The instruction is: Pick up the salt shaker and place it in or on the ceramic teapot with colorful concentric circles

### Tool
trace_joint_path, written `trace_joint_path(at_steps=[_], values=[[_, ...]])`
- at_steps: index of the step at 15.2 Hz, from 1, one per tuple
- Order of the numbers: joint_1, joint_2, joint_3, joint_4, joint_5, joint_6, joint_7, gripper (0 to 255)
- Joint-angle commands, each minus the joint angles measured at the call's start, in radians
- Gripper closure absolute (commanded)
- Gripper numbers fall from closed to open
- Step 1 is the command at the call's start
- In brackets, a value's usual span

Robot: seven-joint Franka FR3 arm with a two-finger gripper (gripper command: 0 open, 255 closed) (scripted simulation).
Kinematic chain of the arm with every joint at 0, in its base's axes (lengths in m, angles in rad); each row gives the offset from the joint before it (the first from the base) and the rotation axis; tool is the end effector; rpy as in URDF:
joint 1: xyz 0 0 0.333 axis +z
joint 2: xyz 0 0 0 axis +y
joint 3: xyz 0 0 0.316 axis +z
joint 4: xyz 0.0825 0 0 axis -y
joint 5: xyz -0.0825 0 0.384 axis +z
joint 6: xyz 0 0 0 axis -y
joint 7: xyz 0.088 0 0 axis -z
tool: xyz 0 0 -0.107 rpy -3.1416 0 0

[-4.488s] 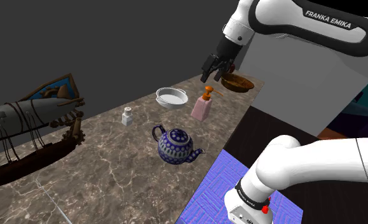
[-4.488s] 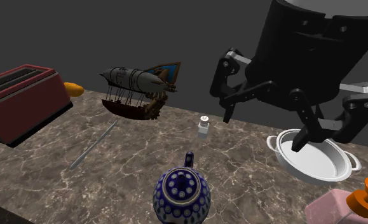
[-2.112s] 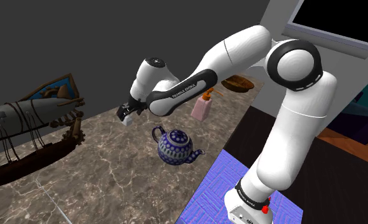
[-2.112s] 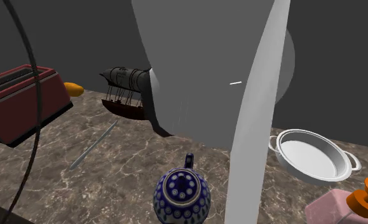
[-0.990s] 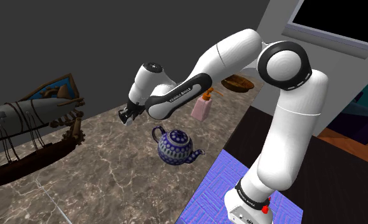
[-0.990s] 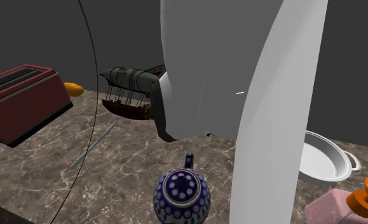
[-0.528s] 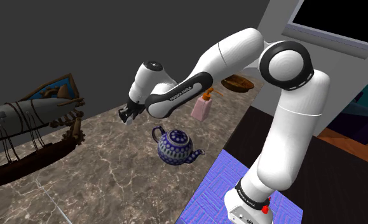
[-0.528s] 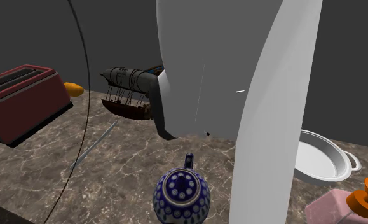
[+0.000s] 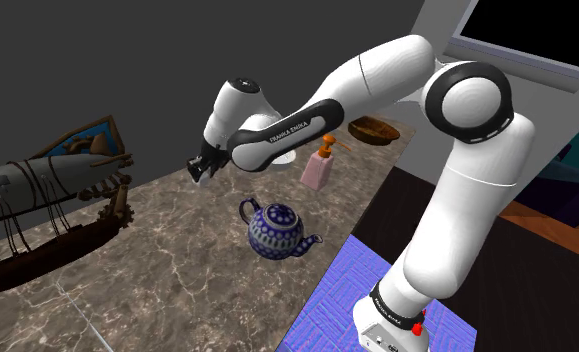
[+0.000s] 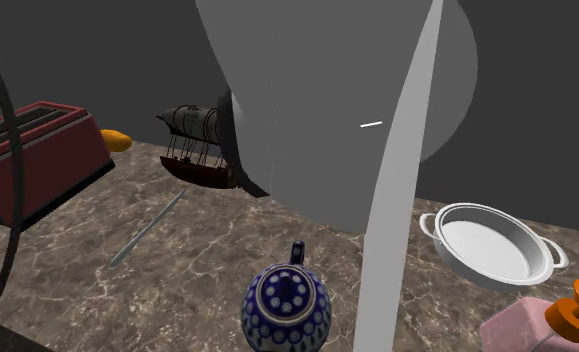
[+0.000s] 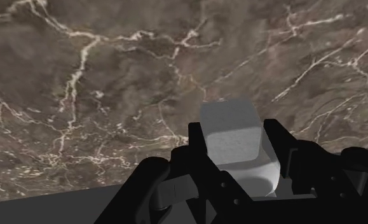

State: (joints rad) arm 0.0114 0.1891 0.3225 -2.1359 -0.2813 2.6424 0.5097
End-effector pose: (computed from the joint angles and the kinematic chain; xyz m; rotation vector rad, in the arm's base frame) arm 0.5593 0.1968 0.3562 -3.0646 -0.0519 -0.5396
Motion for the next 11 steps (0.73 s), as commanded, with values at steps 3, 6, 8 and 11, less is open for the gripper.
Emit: trace_joint_path(at_steps=[3,6,8,11], values=[[-0.006,-0.030,0.011,0.017,0.032,-0.045,-0.025,255],[-0.010,-0.053,0.017,0.032,0.056,-0.080,-0.044,255],[-0.012,-0.068,0.021,0.042,0.070,-0.104,-0.056,255],[-0.014,-0.089,0.024,0.060,0.090,-0.140,-0.072,255]])
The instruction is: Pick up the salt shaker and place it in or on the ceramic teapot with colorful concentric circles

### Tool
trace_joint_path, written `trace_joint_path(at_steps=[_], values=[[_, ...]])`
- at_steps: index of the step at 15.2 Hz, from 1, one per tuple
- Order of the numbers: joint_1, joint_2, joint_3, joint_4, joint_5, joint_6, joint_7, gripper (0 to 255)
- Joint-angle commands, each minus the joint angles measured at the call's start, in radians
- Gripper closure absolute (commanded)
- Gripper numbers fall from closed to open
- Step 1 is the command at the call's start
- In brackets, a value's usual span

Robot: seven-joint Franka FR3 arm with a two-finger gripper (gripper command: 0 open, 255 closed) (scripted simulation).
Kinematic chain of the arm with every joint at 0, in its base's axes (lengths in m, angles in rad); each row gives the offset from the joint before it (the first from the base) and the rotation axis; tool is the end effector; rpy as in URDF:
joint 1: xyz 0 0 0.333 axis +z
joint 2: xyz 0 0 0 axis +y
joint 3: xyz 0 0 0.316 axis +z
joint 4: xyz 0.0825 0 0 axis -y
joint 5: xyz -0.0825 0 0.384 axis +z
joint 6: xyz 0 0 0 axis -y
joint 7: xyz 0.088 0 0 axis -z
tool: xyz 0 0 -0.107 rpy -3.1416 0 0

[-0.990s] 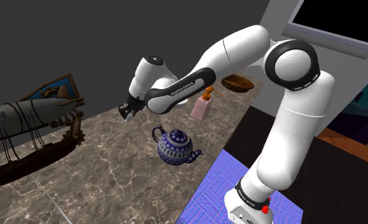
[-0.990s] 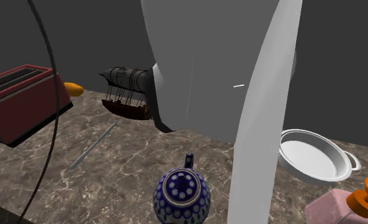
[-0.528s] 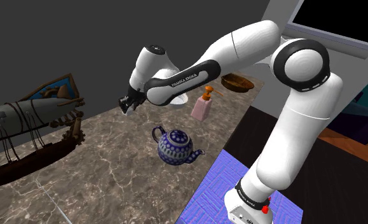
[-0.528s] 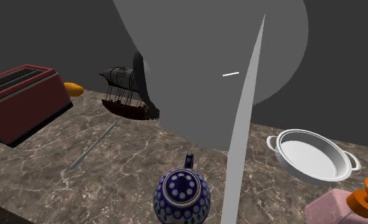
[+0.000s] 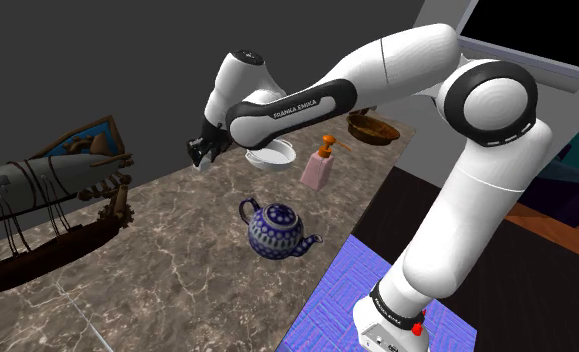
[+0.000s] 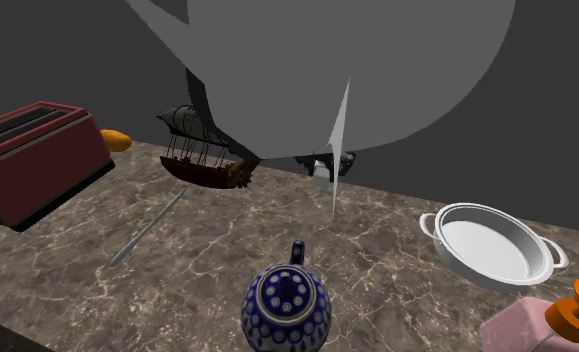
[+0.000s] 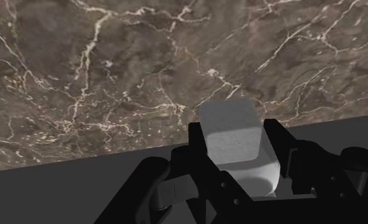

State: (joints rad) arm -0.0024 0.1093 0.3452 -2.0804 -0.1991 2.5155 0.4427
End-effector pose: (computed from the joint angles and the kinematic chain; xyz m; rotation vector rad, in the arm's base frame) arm 0.5604 0.1975 0.4130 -3.0647 -0.0519 -0.5395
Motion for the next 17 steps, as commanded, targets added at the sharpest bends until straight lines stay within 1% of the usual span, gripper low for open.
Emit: trace_joint_path(at_steps=[1,17], values=[[-0.001,-0.015,0.003,0.011,0.014,-0.025,-0.010,255],[-0.005,-0.090,0.009,0.144,0.081,-0.224,-0.069,255]])
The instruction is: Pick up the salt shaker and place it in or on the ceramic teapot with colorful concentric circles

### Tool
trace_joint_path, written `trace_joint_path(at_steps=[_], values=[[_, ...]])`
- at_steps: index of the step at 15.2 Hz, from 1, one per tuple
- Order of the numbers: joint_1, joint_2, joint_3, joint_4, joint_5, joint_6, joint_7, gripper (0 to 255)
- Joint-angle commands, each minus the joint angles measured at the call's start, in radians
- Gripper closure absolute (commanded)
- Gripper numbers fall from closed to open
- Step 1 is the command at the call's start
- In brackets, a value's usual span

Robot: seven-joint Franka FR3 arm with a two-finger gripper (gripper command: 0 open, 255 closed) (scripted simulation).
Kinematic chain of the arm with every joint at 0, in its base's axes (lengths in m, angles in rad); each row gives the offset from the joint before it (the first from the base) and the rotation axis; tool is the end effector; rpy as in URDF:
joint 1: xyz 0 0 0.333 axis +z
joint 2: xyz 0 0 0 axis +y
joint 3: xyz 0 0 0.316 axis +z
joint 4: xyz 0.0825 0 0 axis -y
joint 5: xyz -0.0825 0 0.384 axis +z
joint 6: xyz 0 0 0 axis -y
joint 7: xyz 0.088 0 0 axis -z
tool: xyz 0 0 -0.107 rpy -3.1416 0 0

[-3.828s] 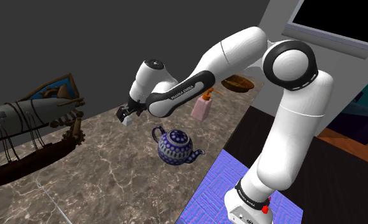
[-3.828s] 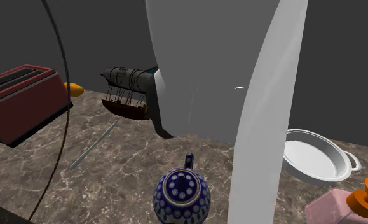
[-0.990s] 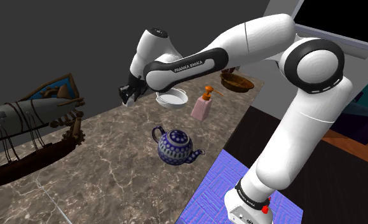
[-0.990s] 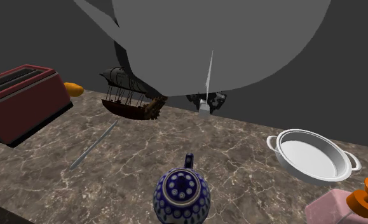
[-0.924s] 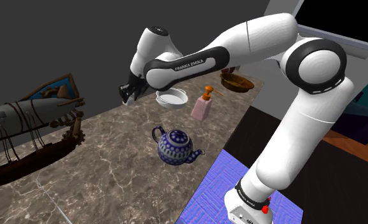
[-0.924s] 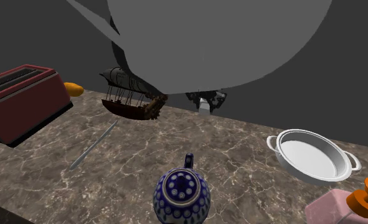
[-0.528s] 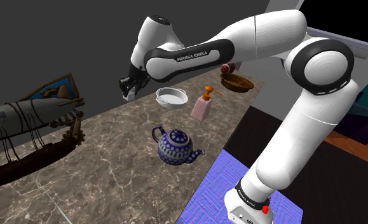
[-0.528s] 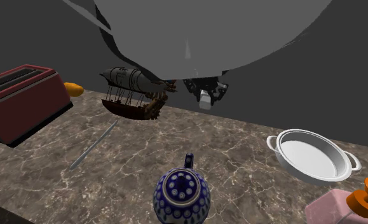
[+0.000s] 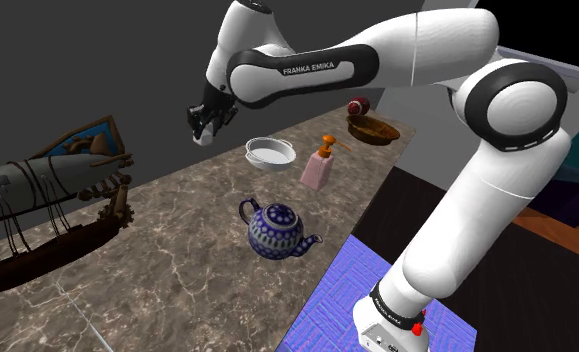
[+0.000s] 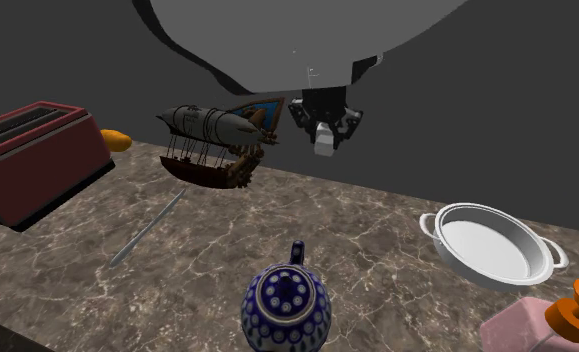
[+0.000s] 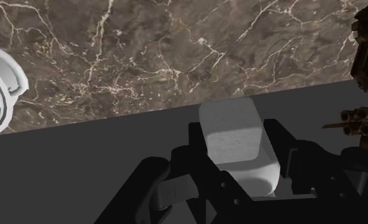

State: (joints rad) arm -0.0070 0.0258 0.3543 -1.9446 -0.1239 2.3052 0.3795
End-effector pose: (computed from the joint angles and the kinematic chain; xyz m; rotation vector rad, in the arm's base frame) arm 0.5604 0.1985 0.5023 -3.0646 -0.0515 -0.5395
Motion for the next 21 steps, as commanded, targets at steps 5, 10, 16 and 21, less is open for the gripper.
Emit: trace_joint_path(at_steps=[5,10,16,21], values=[[-0.002,-0.059,-0.001,0.001,0.033,-0.056,-0.023,255],[0.011,-0.269,-0.017,-0.221,0.120,-0.029,-0.066,255],[0.060,-0.521,-0.049,-0.448,0.201,-0.048,-0.104,255],[0.113,-0.742,-0.073,-0.610,0.245,-0.108,-0.115,255]])
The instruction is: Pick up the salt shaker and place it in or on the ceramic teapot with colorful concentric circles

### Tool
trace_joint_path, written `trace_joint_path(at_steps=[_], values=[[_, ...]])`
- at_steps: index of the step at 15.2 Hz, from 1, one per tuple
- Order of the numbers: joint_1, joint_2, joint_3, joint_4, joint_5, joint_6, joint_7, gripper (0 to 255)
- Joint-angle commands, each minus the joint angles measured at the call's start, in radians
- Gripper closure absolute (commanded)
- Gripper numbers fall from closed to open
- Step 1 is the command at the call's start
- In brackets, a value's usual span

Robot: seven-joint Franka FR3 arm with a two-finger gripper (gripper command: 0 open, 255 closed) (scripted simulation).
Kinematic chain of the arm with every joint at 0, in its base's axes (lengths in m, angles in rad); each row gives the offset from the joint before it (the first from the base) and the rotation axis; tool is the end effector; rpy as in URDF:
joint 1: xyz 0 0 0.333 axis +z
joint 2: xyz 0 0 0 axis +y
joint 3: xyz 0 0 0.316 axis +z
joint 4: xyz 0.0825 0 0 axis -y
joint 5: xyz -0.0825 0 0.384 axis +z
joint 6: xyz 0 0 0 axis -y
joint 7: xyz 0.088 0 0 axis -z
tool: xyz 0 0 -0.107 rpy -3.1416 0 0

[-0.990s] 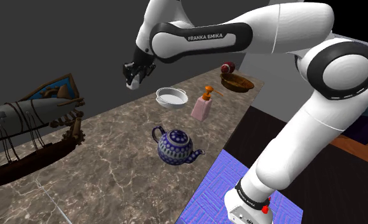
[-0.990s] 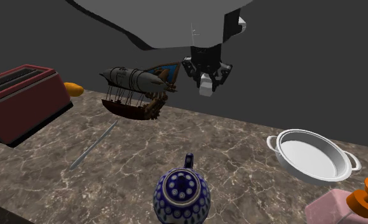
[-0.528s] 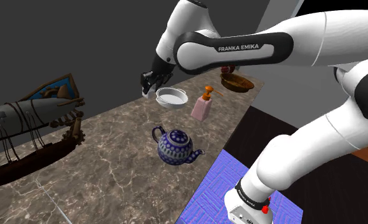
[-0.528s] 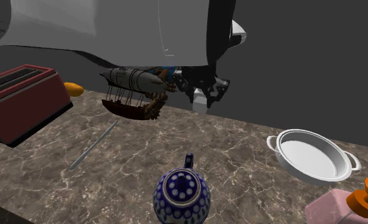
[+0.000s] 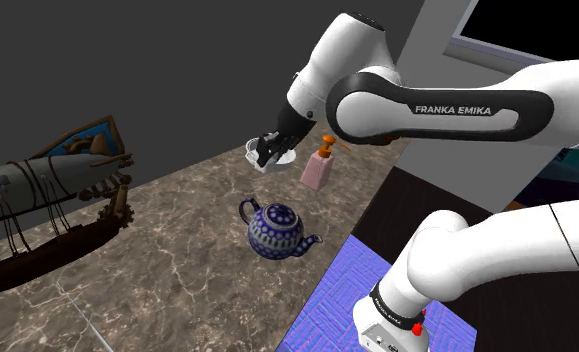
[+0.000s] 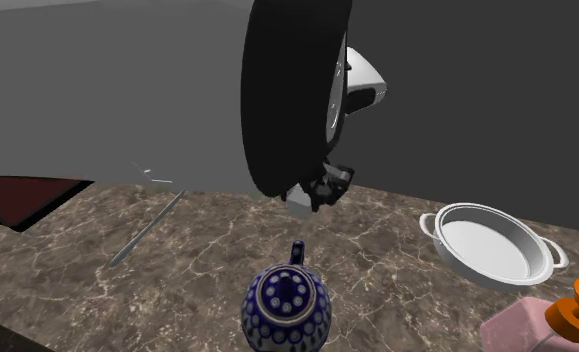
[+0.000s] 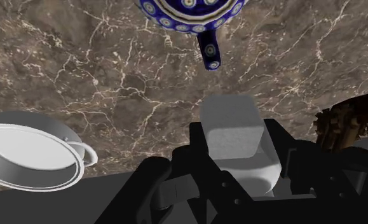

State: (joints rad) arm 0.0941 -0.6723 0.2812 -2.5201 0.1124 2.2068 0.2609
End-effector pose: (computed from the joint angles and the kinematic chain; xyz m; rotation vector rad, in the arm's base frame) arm 0.3528 0.1552 0.5259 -3.0650 -0.0523 -0.5394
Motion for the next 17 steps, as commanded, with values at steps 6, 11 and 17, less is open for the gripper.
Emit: trace_joint_path(at_steps=[6,11,17], values=[[0.074,-0.297,-0.019,-0.176,0.036,-0.124,0.011,255],[0.082,-0.296,-0.006,-0.242,0.048,-0.058,0.014,255],[0.092,-0.283,0.012,-0.316,0.063,0.028,0.019,255]])
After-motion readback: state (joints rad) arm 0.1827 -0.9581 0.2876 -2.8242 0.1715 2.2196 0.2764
